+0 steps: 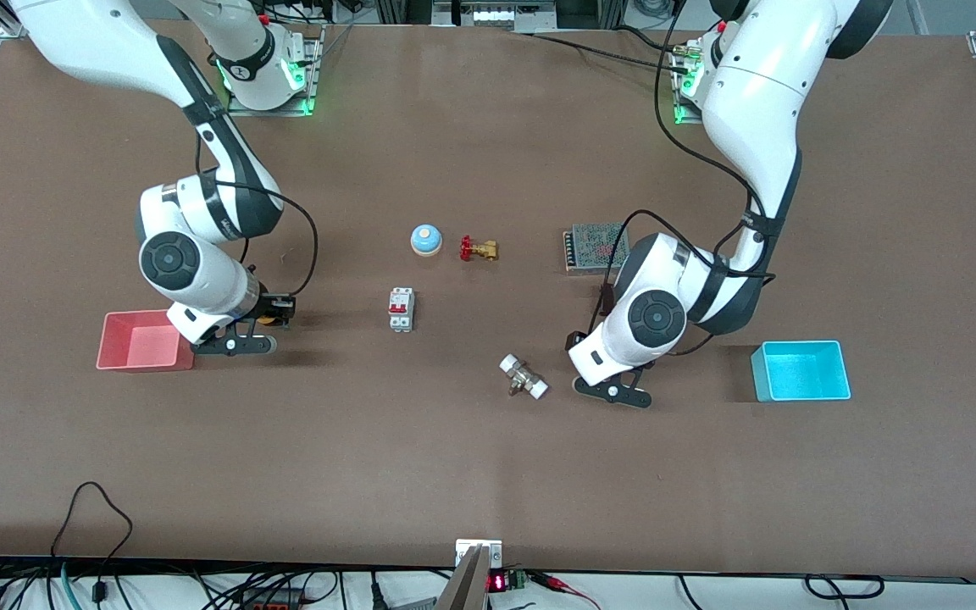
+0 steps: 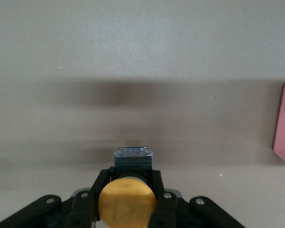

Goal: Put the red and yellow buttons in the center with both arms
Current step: 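Lower the buttons onto the table and open both grippers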

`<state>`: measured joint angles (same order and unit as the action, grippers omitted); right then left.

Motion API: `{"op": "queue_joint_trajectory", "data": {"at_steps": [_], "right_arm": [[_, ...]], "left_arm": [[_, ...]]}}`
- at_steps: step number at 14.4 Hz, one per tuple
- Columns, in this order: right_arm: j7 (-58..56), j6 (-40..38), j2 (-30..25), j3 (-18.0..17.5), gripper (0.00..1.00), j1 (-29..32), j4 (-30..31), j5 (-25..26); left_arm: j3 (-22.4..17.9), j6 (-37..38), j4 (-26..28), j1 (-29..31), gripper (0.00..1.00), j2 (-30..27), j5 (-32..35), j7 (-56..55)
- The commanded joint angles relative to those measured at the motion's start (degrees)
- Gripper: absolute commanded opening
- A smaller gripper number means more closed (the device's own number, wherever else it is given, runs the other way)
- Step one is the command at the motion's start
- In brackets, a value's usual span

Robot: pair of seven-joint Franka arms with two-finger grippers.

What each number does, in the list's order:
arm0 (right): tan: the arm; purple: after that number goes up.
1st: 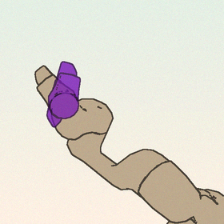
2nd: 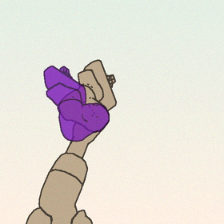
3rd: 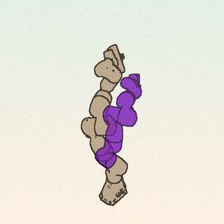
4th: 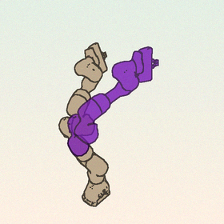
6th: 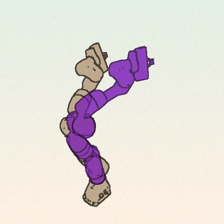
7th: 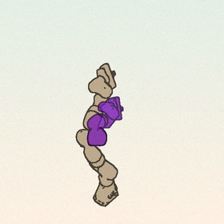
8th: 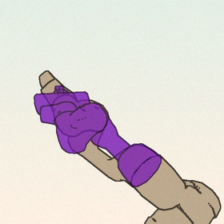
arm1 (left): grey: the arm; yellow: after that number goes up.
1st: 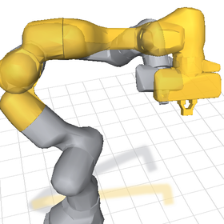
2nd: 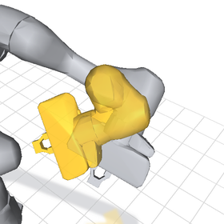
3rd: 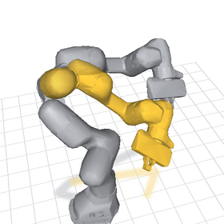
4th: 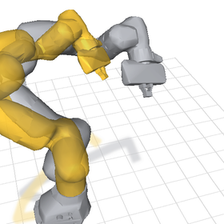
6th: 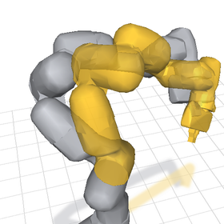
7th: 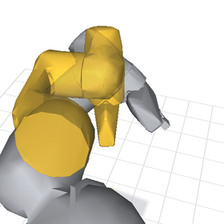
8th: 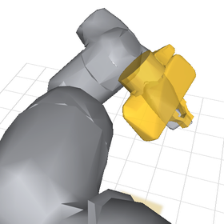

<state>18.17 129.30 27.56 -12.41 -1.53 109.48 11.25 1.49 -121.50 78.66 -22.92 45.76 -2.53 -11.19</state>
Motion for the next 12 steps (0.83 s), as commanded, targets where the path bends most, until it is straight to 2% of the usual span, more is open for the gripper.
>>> {"op": "queue_joint_trajectory", "data": {"at_steps": [1, 2, 4, 7, 8, 9, 10, 12], "right_arm": [[1.0, 0.8, 0.7, -0.1, 0.13, -0.1, -0.1, 1.4], [1.0, 1.2, 1.2, -0.1, 0.18, -0.1, -0.1, 1.4], [1.1, 2.1, 2.1, -0.1, 0.18, -0.1, -0.1, 1.4], [1.1, 2.3, 2.5, -0.1, 0.2, -0.1, -0.1, 1.4], [1.1, 2.4, 2.5, -0.1, 0.34, -0.1, -0.1, 1.4], [1.2, 2.4, 2.5, -0.1, 0.54, -0.1, -0.1, 1.4], [1.2, 3.1, 2.6, -0.1, 0.97, -0.1, -0.1, 1.4], [0.9, 3.3, 2.2, -0.2, 1.0, 0.0, -0.4, 1.4]], "left_arm": [[-0.4, 4.6, 0.1, 2.0, 1.0, -6.7, -0.4, 0.0], [-0.8, 5.9, 0.1, 2.3, 1.0, -9.0, -0.3, 0.0], [-2.4, 9.4, -0.1, 3.8, 1.0, -13.8, -0.2, 0.3], [-2.5, 15.0, -0.2, 7.7, 1.0, -19.5, 1.3, 6.4], [-2.5, 17.1, -0.3, 8.8, 1.0, -20.9, 3.3, 8.1], [-2.5, 18.3, -0.4, 9.1, 1.0, -23.0, 4.4, 7.9], [-2.7, 19.6, -0.4, 9.8, 1.0, -24.8, 5.6, 7.9], [-3.0, 25.9, -0.3, 12.5, 1.0, -29.1, 8.3, 8.6]]}}
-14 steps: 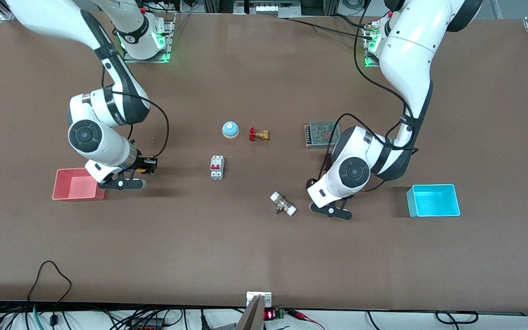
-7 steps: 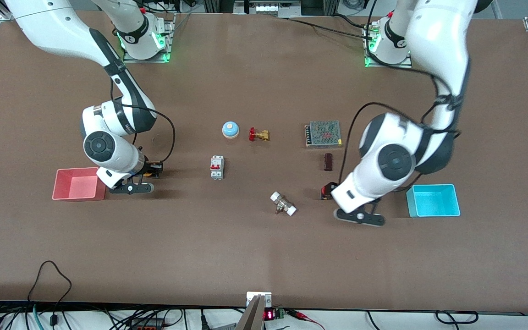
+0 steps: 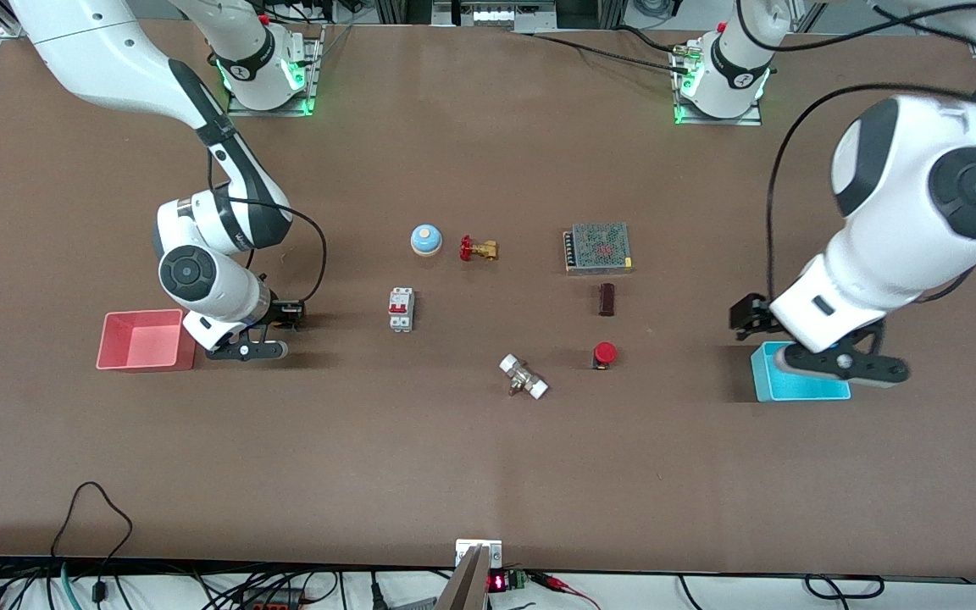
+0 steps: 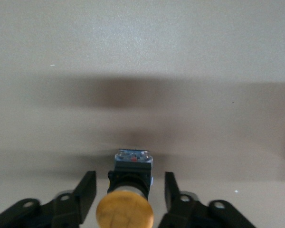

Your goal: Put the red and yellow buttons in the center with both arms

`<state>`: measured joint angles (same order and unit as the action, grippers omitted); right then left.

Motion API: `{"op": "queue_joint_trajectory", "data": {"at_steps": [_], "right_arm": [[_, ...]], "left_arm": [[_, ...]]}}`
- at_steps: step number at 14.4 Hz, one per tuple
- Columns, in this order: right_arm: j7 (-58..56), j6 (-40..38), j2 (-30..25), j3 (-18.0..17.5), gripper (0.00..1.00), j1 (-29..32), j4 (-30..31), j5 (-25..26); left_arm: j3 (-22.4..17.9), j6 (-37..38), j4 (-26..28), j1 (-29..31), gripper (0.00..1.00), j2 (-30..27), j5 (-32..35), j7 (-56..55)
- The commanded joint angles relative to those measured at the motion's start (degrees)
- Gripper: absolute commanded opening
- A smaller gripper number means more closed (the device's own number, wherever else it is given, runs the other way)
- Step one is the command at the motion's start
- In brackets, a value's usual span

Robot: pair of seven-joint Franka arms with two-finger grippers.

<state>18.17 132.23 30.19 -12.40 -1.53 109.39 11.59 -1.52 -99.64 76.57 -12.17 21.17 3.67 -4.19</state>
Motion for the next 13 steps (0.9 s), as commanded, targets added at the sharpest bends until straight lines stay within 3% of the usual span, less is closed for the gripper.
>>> {"op": "queue_joint_trajectory", "data": {"at_steps": [1, 4, 6, 10, 13], "right_arm": [[1.0, 0.3, -1.0, -0.2, 1.0, 0.0, -0.6, 0.7], [0.2, -2.5, -6.3, -0.2, 1.0, 2.2, -2.3, -1.3], [-0.2, -8.0, -10.5, 0.0, 1.0, 3.8, -5.0, -7.4], [-5.7, -21.5, -18.3, 2.7, 1.0, 5.4, -10.9, -8.3], [-6.1, -34.1, -21.9, 4.2, 1.0, 5.4, -17.0, -7.7]], "left_arm": [[0.0, 7.1, 1.8, 1.9, 1.0, -5.2, 2.2, 2.3], [0.2, 8.8, 2.5, 6.4, 1.0, -5.3, 2.6, 11.2], [0.3, 7.5, 3.0, 9.3, 1.0, -4.9, 1.5, 12.2], [0.3, 5.8, 2.7, 11.3, 1.0, -4.9, -4.0, 11.7], [0.6, 3.9, 9.9, 11.3, 1.0, -10.6, -4.1, 11.3]]}}
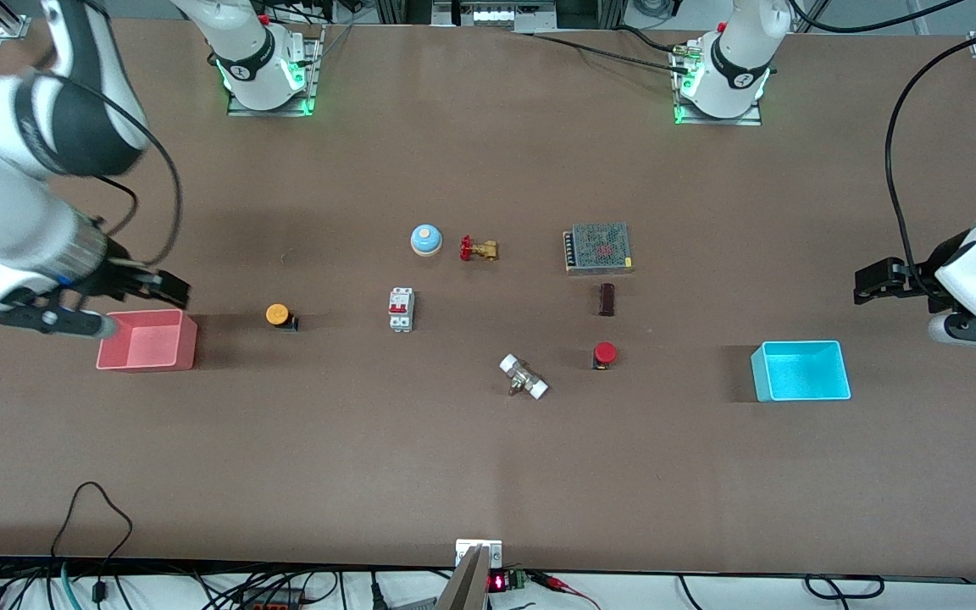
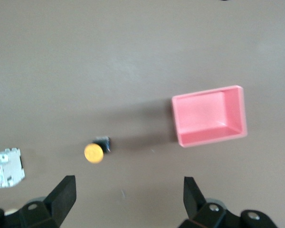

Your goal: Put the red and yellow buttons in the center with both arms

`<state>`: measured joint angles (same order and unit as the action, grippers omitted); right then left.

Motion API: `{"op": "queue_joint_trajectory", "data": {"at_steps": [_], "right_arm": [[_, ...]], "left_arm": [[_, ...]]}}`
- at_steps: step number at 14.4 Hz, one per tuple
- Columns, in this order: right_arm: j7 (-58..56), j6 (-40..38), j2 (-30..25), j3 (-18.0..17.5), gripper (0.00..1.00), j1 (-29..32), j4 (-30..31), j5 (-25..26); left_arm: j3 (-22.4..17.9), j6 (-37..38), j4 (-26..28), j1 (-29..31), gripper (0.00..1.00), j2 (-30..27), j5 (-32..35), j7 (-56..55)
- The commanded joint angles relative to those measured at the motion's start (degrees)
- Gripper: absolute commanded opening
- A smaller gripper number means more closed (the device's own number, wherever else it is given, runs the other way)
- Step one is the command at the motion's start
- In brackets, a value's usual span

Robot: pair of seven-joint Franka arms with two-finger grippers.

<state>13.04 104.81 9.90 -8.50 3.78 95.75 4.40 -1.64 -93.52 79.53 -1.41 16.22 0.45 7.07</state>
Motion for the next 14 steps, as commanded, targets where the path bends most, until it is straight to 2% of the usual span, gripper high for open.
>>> {"op": "queue_joint_trajectory", "data": {"at_steps": [1, 3, 4, 7, 9, 14], "right_arm": [[-1.1, -9.3, -2.6, 0.4, 1.0, 0.1, -4.4, -0.4], [-1.2, -9.8, -4.0, 0.4, 1.0, 0.1, -4.4, -0.4], [-1.2, -9.5, -4.0, 0.4, 1.0, 0.2, -4.3, -0.6], [-0.5, -9.2, -3.5, 0.5, 1.0, 0.3, -4.2, -3.0], [-0.1, -9.0, -3.3, 0.5, 1.0, 0.3, -4.2, -4.7], [-0.3, -9.5, -3.3, 0.5, 1.0, 1.0, -4.2, -5.0]], "left_arm": [[0.9, -4.5, 11.7, 0.4, 1.0, -9.0, -0.9, -0.7], [1.9, -8.9, 18.5, 0.4, 1.0, -13.3, -0.9, -3.5], [2.1, -9.5, 19.9, 0.4, 1.0, -14.3, -0.8, -3.7], [2.4, -8.5, 20.0, 0.2, 1.0, -14.8, -0.3, -4.0], [3.3, -4.0, 18.9, -0.1, 1.0, -15.1, -0.2, -4.6], [3.7, -6.0, 18.0, 0.0, 1.0, -14.5, 1.2, -3.8]]}}
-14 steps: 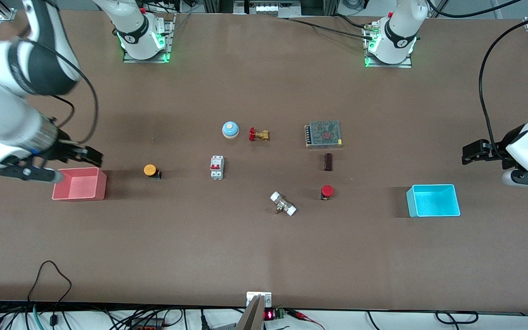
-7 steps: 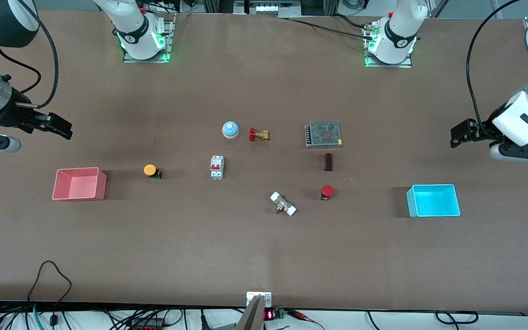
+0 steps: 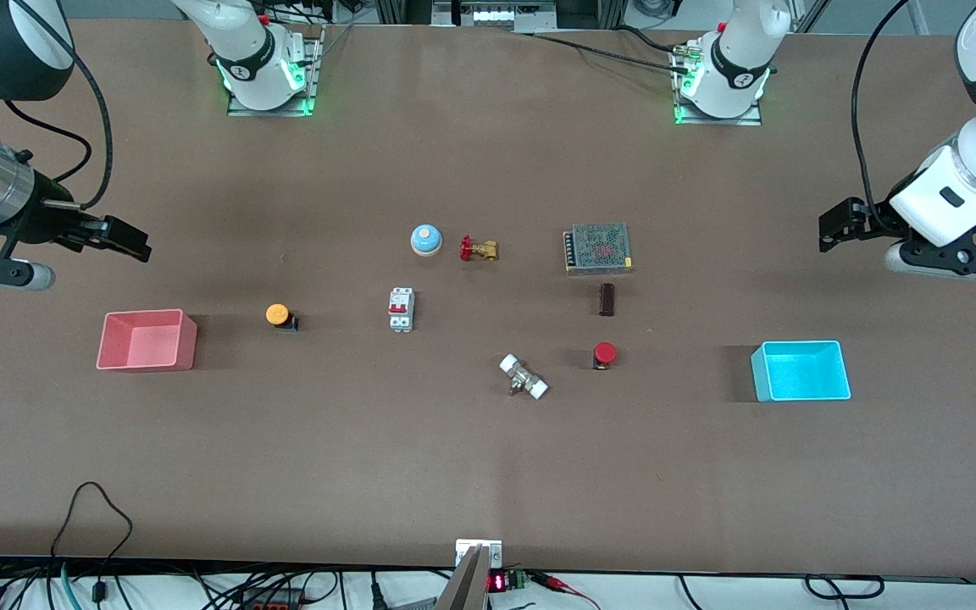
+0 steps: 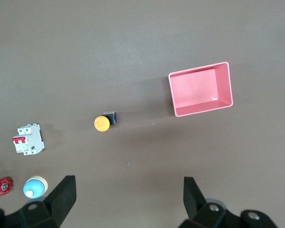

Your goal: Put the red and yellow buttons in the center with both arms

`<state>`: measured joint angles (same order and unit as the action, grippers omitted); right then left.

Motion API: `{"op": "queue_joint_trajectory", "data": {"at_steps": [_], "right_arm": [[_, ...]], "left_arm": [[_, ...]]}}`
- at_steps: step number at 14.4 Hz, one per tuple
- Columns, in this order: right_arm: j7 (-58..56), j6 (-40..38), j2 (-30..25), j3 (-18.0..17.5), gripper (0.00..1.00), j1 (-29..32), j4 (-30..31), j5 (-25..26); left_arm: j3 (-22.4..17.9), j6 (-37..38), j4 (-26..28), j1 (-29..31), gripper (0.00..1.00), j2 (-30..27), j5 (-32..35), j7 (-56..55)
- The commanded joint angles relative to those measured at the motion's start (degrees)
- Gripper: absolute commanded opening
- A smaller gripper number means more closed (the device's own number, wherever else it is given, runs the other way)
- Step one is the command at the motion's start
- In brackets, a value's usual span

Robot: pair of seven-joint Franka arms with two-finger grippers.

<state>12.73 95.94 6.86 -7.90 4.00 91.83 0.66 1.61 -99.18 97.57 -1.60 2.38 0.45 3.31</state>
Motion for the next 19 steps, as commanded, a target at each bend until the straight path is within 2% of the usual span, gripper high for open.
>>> {"op": "queue_joint_trajectory", "data": {"at_steps": [1, 19], "right_arm": [[0.0, -0.6, -0.2, -0.1, 1.0, 0.8, -0.3, -1.3], [-0.5, -0.9, 0.1, -0.1, 1.0, 1.5, -0.5, -1.2]], "left_arm": [[0.4, -0.4, -0.2, 0.2, 1.0, -0.7, 0.9, 0.0], [0.4, 0.0, -0.9, 0.2, 1.0, -0.8, 0.5, 0.2]]}}
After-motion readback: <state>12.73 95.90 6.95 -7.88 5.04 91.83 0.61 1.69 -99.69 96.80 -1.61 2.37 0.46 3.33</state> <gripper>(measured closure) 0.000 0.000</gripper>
